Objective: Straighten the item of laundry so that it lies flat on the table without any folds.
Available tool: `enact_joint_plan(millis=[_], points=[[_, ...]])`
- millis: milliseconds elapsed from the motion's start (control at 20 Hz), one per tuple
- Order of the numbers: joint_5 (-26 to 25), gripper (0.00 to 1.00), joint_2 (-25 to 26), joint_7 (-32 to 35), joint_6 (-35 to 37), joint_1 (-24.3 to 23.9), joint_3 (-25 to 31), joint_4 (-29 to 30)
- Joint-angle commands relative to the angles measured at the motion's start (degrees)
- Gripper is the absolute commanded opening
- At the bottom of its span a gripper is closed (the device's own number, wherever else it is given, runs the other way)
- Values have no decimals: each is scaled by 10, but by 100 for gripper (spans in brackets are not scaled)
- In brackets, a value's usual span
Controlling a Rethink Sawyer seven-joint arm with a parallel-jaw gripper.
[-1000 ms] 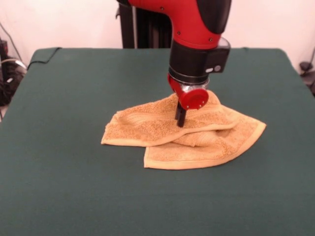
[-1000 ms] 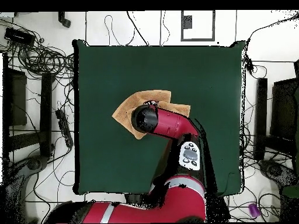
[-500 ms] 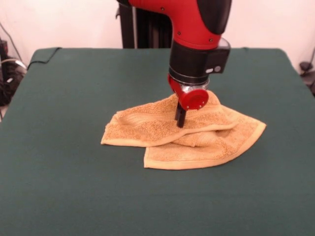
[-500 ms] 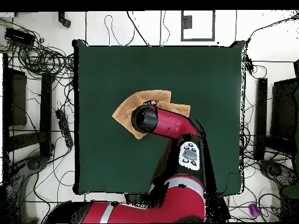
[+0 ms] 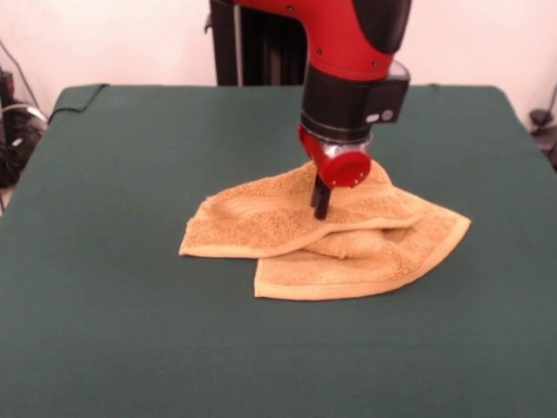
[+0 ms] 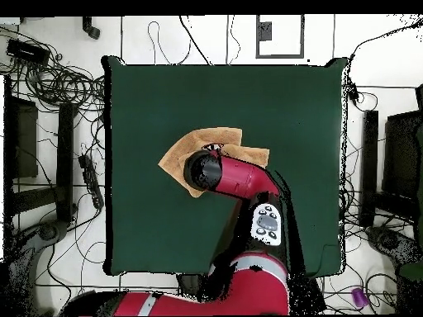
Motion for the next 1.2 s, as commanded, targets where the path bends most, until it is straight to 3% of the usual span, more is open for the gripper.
enact_joint_plan(millis=[50,600,1200], points=[[26,0,-60,99,33,36,-12,95],[7,0,-112,44,62,7,-4,136],[-12,0,-117,-6,37,-44,38,154]])
